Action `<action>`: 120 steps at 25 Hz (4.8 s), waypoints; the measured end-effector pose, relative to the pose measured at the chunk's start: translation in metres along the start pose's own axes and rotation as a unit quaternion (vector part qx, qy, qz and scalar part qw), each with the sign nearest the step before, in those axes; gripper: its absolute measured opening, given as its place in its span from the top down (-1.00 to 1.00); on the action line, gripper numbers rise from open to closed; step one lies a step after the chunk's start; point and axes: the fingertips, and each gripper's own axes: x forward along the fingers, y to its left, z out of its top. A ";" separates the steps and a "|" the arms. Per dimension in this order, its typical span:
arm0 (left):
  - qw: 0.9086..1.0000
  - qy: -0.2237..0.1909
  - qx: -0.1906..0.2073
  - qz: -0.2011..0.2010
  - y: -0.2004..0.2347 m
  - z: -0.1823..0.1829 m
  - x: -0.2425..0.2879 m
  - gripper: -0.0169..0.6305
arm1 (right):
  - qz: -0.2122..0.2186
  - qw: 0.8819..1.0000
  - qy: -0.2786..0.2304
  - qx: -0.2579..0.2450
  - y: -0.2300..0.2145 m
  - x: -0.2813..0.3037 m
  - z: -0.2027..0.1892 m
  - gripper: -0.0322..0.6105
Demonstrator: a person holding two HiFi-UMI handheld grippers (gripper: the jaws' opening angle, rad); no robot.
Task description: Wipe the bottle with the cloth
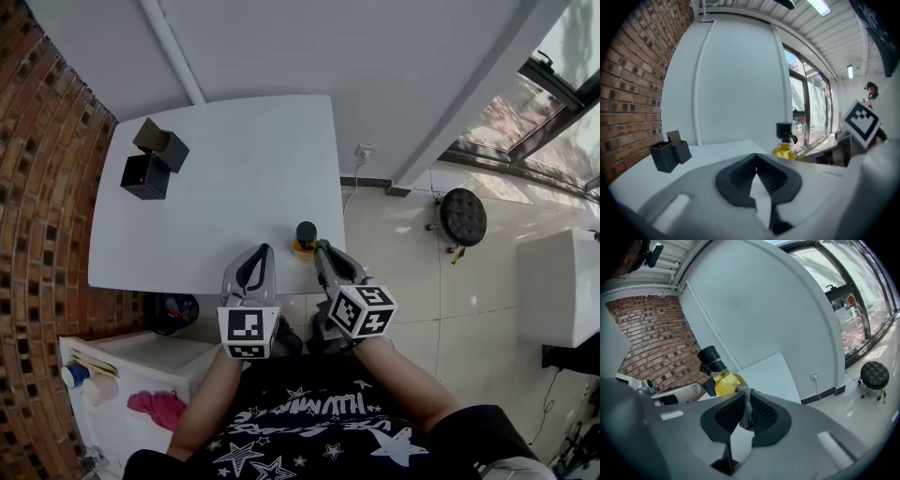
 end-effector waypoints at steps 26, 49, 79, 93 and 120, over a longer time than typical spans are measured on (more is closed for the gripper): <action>0.997 0.049 -0.014 -0.057 -0.052 -0.036 0.012 0.07 | -0.010 0.999 0.038 -0.010 -0.031 0.013 -0.023 0.79; 0.996 0.089 0.029 -0.017 -0.063 -0.031 0.061 0.25 | -0.003 1.000 0.022 -0.016 -0.057 0.002 0.002 0.79; 0.868 0.051 0.177 -0.461 -0.087 -0.036 0.038 0.27 | 0.122 0.992 0.000 -0.027 0.010 0.001 0.053 0.79; 0.914 0.041 0.114 -0.387 -0.063 -0.026 0.026 0.19 | 0.126 0.992 -0.011 -0.005 0.017 -0.013 0.060 0.79; 0.986 0.022 -0.049 -0.158 -0.063 -0.035 -0.021 0.19 | 0.101 0.988 0.087 0.074 -0.033 0.027 -0.019 0.79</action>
